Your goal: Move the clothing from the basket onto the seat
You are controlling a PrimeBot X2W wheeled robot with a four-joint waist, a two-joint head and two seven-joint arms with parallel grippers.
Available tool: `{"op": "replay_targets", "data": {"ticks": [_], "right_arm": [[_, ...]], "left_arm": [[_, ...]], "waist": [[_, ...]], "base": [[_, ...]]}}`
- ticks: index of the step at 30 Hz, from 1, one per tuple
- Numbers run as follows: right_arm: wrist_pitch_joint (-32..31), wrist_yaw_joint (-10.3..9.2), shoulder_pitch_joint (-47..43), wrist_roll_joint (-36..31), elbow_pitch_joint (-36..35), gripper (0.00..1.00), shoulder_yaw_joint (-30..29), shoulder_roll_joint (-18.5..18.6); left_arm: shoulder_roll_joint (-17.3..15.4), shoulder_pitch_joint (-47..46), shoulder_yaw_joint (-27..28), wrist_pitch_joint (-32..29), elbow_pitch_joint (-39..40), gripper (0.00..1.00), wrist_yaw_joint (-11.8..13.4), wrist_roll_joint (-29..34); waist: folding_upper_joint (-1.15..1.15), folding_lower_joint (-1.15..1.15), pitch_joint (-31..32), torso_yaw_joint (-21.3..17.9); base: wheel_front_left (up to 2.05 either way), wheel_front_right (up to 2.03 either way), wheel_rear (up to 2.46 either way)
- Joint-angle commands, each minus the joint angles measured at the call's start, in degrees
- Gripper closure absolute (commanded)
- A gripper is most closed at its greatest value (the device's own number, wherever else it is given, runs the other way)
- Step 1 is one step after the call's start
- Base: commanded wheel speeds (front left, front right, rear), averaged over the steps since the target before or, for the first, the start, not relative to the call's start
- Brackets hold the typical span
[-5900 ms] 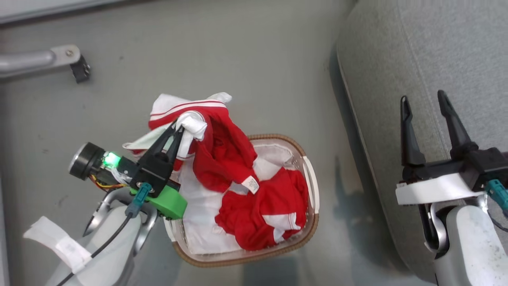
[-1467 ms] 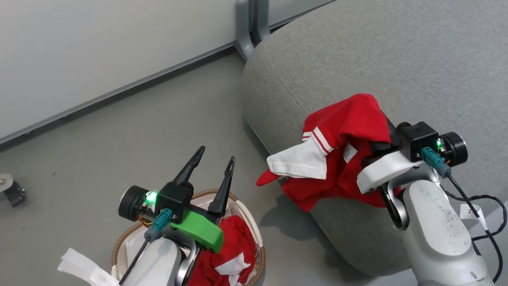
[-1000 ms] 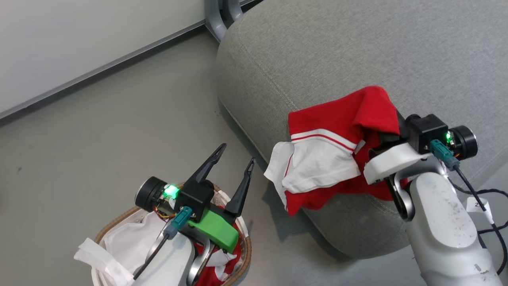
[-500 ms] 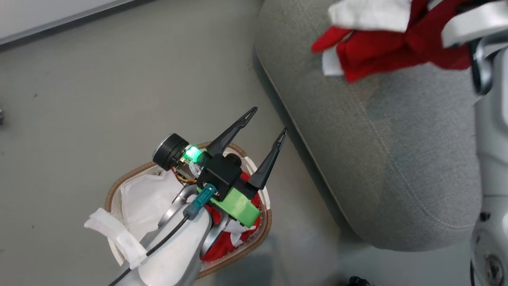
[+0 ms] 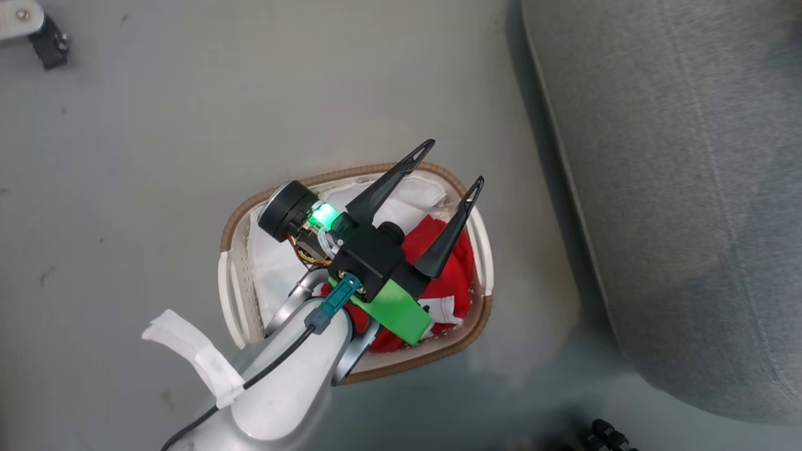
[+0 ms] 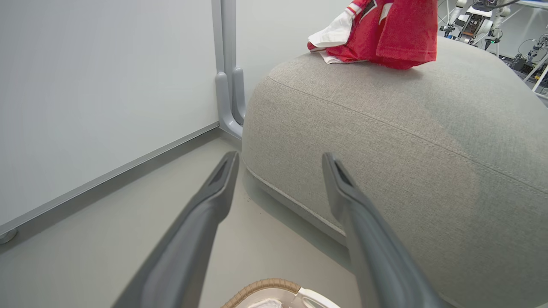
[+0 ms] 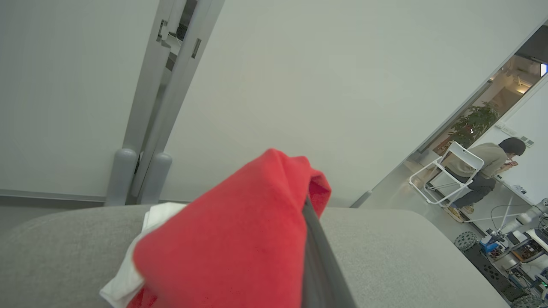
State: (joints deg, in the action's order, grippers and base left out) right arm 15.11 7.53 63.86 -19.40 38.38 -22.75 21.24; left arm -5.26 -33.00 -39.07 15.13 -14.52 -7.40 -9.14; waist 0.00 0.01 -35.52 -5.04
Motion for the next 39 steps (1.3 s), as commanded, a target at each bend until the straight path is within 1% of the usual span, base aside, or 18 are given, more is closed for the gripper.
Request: {"op": "replay_targets", "data": {"ticks": [1,3,7,10,11,13,14,15,20,24,29,35,39], "right_arm": [[0.06,-0.09,-2.25,-1.06,1.58,1.0,0.04,0.38],[0.07,-0.09,-4.11,-2.18,3.01,1.0,-1.52,0.27],[0.07,-0.09,-6.66,-3.3,5.38,1.0,-3.34,-1.43],[0.07,-0.09,-7.86,-3.77,5.29,1.0,-4.35,-1.85],[0.07,-0.09,-8.23,-3.76,5.11,0.9,-4.42,-2.21],[0.07,-0.09,-9.43,-3.32,4.44,0.51,-4.37,-3.05],[0.05,-0.09,-10.05,-3.14,3.91,0.07,-4.25,-3.36],[0.04,-0.09,-10.66,-2.54,3.19,0.0,-4.02,-3.76],[0.04,-0.09,-14.03,-0.31,0.75,0.0,-2.27,-4.18],[0.04,-0.09,-16.65,1.92,-1.17,0.0,0.55,-4.57],[0.04,-0.09,-19.6,4.85,-2.49,0.0,5.54,-5.18],[0.05,-0.09,-22.99,8.29,-1.81,0.0,12.25,-5.15],[0.05,-0.09,-23.91,10.46,-1.73,0.0,14.92,-5.76]], "left_arm": [[0.18,-1.14,0.18,0.03,0.37,0.0,-0.13,-0.15],[-0.26,-1.05,0.35,0.03,0.43,0.0,-0.14,-0.16],[-0.89,-0.28,0.75,0.03,0.13,0.0,-0.14,-0.88],[-1.37,0.13,1.09,0.03,0.03,0.0,-0.14,-1.05],[-1.52,0.29,1.17,0.03,-0.07,0.0,-0.14,-1.08],[-1.8,0.73,1.43,0.03,-0.25,0.0,-0.14,-1.17],[-1.82,0.91,1.47,0.03,-0.34,0.0,-0.14,-1.23],[-1.86,1.09,1.55,0.03,-0.46,0.0,-0.14,-1.25],[-2.33,1.37,2.52,0.03,-0.92,0.0,-0.14,-1.76],[-1.97,2.19,5.24,0.03,-0.9,0.0,-0.14,-2.99],[-1.6,3.49,9.03,0.03,-0.86,0.0,-0.12,-3.58],[-0.27,6.53,13.99,0.03,-1.45,0.0,-0.06,-4.87],[0.36,9.19,17.35,0.03,-1.56,0.0,0.0,-5.23]], "waist": [[0.0,-0.01,-4.12,3.57],[0.0,-0.01,-4.59,3.36],[0.0,-0.01,-4.75,2.35],[0.0,-0.01,-4.45,1.29],[0.0,-0.01,-4.31,1.01],[0.0,-0.01,-3.81,0.28],[0.0,-0.01,-3.53,0.02],[0.0,-0.01,-3.16,-0.31],[0.0,-0.01,-1.07,-1.61],[0.0,-0.01,1.17,-2.67],[0.0,-0.01,4.98,-3.18],[0.0,-0.01,11.04,-2.44],[0.0,-0.01,15.01,-1.15]], "base": [[0.0,0.0,0.0],[0.0,0.0,0.0],[0.0,0.0,0.0],[0.0,0.0,0.0],[0.0,0.0,0.0],[0.0,0.0,0.0],[0.0,0.0,0.0],[0.0,0.0,0.0],[0.0,0.0,0.0],[0.0,0.0,0.0],[0.0,0.0,0.0],[0.0,0.0,0.0],[0.0,0.0,0.0]]}}
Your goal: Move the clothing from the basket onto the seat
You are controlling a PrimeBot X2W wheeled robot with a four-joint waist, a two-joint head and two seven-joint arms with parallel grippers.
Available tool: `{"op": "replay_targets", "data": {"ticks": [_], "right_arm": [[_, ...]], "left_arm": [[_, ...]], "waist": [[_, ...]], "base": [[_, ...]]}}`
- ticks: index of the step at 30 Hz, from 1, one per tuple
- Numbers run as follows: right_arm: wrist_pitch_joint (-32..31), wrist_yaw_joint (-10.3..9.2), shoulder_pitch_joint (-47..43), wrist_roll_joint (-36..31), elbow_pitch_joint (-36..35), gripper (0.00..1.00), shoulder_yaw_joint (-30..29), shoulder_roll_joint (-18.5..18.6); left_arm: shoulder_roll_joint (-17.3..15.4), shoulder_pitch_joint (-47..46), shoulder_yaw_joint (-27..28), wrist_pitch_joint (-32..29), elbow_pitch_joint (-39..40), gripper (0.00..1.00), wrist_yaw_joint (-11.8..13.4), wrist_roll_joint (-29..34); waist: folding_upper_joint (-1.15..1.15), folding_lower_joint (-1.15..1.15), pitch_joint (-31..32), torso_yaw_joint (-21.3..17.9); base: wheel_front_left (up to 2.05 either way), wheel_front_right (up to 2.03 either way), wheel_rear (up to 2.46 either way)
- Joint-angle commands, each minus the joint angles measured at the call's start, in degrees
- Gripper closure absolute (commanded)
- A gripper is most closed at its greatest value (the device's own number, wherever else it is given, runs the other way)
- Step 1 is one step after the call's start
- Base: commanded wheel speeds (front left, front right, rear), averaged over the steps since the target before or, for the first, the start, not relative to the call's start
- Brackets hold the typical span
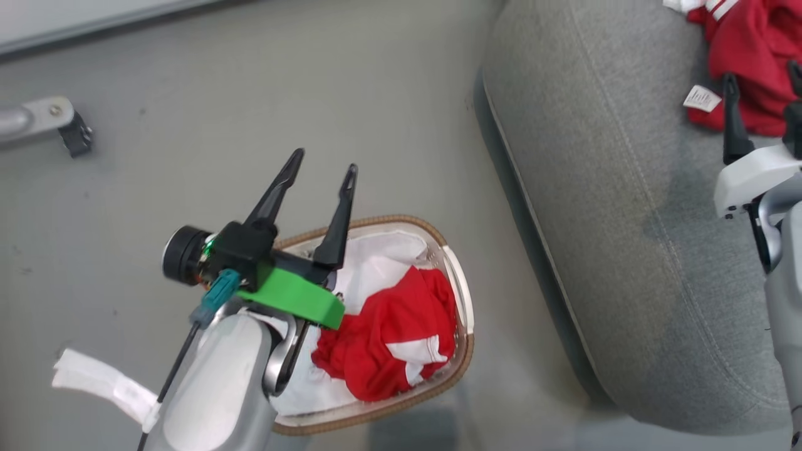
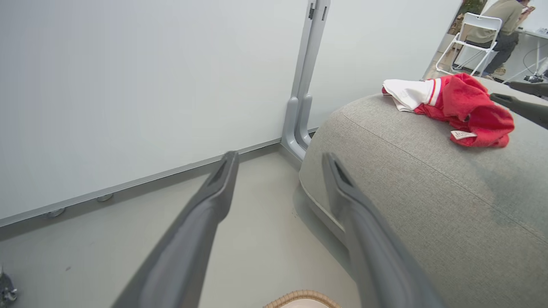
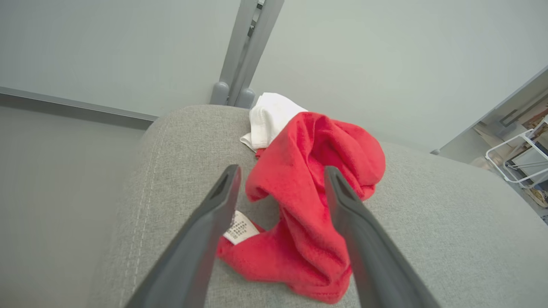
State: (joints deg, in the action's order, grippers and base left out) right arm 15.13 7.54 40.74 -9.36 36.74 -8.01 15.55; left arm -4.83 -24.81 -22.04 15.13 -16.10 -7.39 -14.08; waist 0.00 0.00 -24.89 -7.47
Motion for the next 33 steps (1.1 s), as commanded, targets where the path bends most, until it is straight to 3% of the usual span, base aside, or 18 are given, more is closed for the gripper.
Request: {"op": "replay_targets", "data": {"ticks": [1,9,19,33], "right_arm": [[0.02,-0.1,-0.91,0.97,-0.38,0.0,0.69,-0.33],[0.02,-0.1,-3.18,4.82,-4.11,0.0,2.81,-3.96],[0.02,-0.1,-13.45,8.3,-9.99,0.0,4.2,-11.61],[0.02,-0.09,-28.16,16.39,-16.38,0.0,8.79,-12.5]], "left_arm": [[0.13,1.84,1.36,0.03,0.04,0.0,0.03,-0.32],[1.41,8.22,9.79,0.02,1.47,0.0,0.81,-1.24],[1.9,16.27,16.56,0.02,1.79,0.0,2.34,-0.62],[1.92,24.76,18.0,0.0,1.5,0.0,3.69,-5.35]], "waist": [[0.0,0.0,5.47,1.75],[0.0,0.0,11.62,5.02],[0.0,0.0,18.54,8.53],[0.0,0.0,21.76,10.59]], "base": [[0.0,0.0,0.0],[0.0,0.0,0.0],[0.0,0.0,0.0],[0.0,0.0,0.0]]}}
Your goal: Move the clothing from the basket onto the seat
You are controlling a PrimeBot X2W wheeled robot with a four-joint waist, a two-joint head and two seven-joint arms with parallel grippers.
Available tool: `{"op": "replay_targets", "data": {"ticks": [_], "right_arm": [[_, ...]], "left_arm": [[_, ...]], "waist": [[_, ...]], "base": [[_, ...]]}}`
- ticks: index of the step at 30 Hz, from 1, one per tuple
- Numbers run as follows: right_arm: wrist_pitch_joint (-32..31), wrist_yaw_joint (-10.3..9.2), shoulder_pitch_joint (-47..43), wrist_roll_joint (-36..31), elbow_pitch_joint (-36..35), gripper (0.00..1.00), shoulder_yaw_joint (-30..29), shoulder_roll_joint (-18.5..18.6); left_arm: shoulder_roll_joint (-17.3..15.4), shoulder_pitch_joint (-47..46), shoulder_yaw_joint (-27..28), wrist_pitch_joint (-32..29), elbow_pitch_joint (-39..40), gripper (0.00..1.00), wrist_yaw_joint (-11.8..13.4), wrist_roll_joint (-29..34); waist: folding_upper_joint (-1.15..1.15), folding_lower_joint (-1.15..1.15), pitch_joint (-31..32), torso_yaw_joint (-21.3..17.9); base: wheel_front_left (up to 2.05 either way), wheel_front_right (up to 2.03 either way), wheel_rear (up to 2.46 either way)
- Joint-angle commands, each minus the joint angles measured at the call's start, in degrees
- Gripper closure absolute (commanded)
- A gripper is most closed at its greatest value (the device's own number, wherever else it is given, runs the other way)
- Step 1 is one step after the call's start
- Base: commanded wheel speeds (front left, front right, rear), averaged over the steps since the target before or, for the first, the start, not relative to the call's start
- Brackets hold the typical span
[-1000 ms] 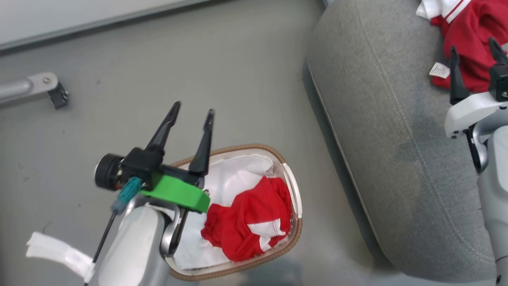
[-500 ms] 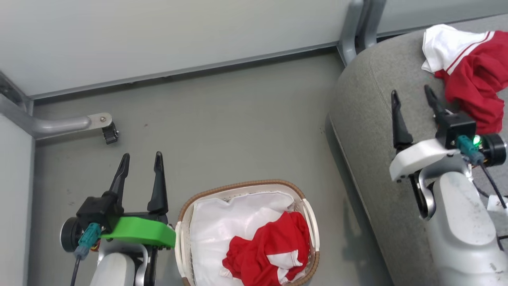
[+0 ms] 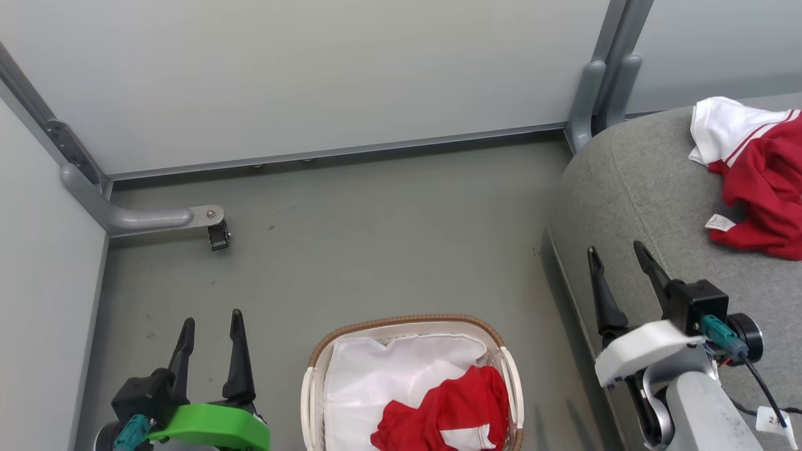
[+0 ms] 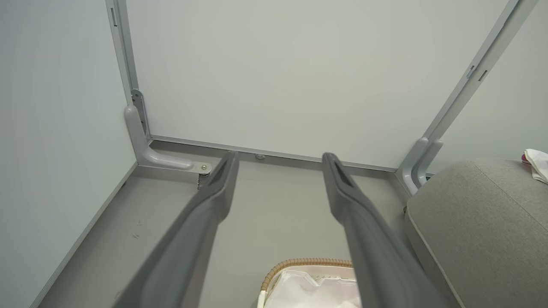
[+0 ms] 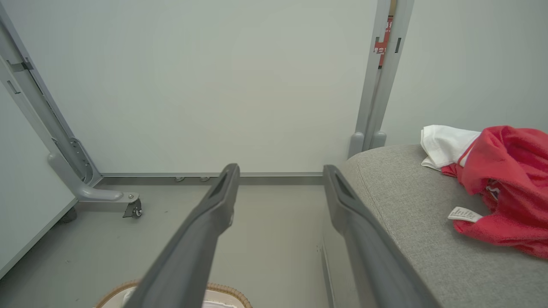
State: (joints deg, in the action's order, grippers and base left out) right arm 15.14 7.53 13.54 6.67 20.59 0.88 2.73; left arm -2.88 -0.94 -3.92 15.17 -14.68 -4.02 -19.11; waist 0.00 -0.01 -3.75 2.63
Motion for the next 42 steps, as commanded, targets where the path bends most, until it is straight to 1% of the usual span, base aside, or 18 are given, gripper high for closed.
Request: {"op": "replay_targets", "data": {"ticks": [1,9,21,34,42], "right_arm": [[0.01,-0.08,-1.67,0.56,-0.45,0.0,0.03,0.31],[0.01,-0.08,-4.98,1.01,-0.43,0.0,1.5,0.29],[0.01,-0.08,-4.81,1.79,0.08,0.0,3.45,0.28],[0.01,-0.08,-4.91,1.96,0.36,0.0,3.32,0.27],[0.01,-0.08,-3.9,1.69,-0.3,0.0,3.2,0.27]], "left_arm": [[-0.03,1.12,-0.28,-0.03,0.09,0.0,0.45,-0.37],[-0.03,2.01,-0.6,-0.03,0.28,0.0,1.02,-0.15],[-0.03,2.14,-0.94,-0.03,-0.19,0.0,0.66,0.1],[-0.04,1.88,-1.4,-0.03,-0.59,0.0,0.37,0.66],[-0.03,0.39,-2.49,-0.03,-0.74,0.0,-0.04,1.75]], "waist": [[0.0,0.01,0.78,0.55],[0.0,0.01,1.43,0.3],[0.0,0.01,1.9,-0.34],[0.0,0.01,1.92,-0.53],[0.0,0.01,0.44,-0.78]], "base": [[0.0,0.0,0.0],[0.0,0.0,0.0],[0.0,0.0,0.0],[0.0,0.0,0.0],[0.0,0.0,0.0]]}}
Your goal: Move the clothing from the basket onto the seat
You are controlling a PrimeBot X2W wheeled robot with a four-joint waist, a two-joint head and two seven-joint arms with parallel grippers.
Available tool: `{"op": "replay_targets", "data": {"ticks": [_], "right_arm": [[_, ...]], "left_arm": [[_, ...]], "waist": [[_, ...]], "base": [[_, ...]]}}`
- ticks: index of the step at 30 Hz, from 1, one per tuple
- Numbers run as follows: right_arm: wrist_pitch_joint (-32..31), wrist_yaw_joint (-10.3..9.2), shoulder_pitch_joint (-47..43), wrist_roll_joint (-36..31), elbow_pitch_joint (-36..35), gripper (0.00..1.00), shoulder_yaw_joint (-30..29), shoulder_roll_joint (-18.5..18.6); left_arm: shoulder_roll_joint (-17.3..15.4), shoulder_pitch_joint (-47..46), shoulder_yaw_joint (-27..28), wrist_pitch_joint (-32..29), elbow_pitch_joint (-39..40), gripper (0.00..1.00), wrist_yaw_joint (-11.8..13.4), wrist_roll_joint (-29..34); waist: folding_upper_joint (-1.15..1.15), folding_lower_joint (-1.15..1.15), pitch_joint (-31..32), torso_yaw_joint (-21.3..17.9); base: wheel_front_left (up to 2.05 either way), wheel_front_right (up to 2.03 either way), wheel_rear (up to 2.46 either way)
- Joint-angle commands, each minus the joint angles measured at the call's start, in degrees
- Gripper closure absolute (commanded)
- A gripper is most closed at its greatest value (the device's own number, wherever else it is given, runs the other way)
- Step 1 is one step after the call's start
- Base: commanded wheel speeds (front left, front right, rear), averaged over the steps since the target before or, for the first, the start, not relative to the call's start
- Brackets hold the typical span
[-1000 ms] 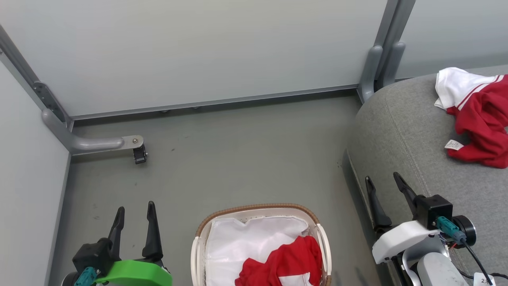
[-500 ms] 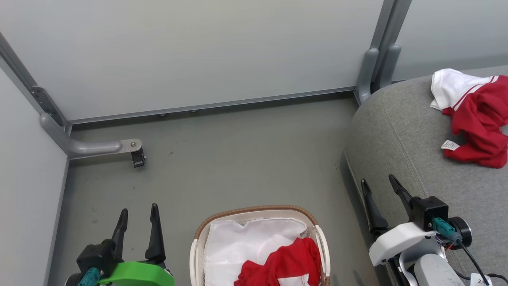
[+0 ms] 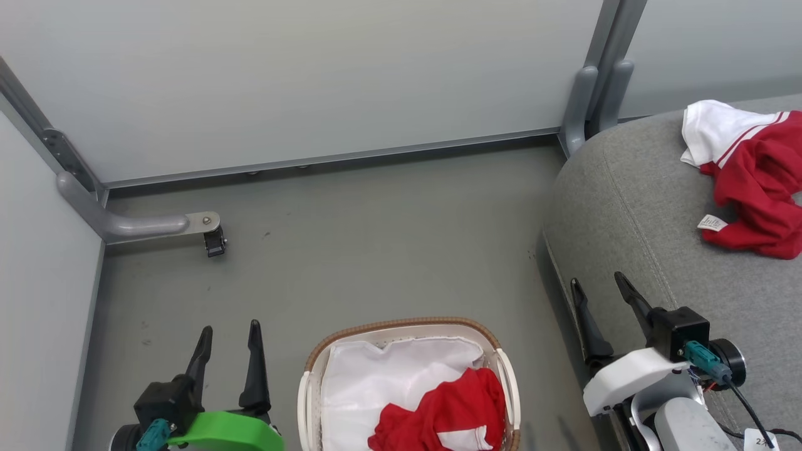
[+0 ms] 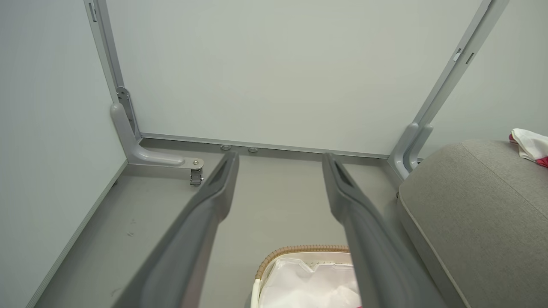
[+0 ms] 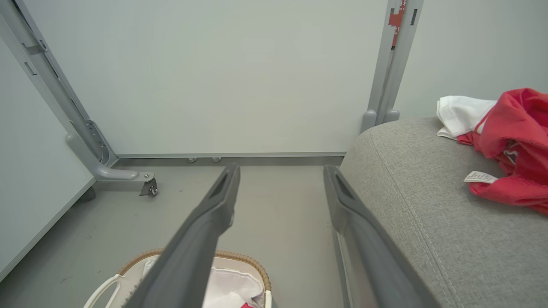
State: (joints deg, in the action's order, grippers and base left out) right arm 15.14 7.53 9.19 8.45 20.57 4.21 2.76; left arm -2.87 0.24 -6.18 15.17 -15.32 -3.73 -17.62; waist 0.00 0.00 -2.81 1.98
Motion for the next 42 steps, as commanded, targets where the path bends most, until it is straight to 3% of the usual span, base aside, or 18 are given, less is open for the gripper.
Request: {"op": "replay_targets", "data": {"ticks": [1,10,21,32,42], "right_arm": [[0.01,-0.08,0.78,-0.27,-0.45,0.0,-0.39,0.25],[0.01,-0.08,4.62,-2.92,-3.86,0.0,-4.22,0.24],[0.02,-0.08,9.68,-7.74,-14.55,0.0,-10.31,0.2],[0.02,-0.08,14.13,-5.84,-21.84,0.0,-7.31,0.15],[0.02,-0.08,15.72,-4.78,-28.09,0.0,-3.88,0.15]], "left_arm": [[-0.04,-1.21,-0.65,-0.03,-0.21,0.0,-0.46,0.51],[-0.06,-8.51,-9.37,-0.03,-4.55,0.0,-2.2,5.1],[-0.16,-26.3,-26.69,-0.03,-23.94,0.0,-3.26,4.6],[-0.19,-38.41,-38.8,-1.14,-41.03,0.0,-2.98,1.47],[-0.21,-43.97,-42.23,-2.2,-48.67,0.0,-3.11,-2.05]], "waist": [[0.0,0.0,-0.86,-0.18],[0.0,0.0,-8.0,-2.03],[0.0,0.0,-23.73,-6.08],[0.0,0.0,-36.7,-12.24],[0.0,0.0,-44.82,-16.77]], "base": [[0.0,0.0,0.0],[0.0,0.0,0.0],[0.0,0.0,0.0],[0.0,0.0,0.0],[0.0,0.0,0.0]]}}
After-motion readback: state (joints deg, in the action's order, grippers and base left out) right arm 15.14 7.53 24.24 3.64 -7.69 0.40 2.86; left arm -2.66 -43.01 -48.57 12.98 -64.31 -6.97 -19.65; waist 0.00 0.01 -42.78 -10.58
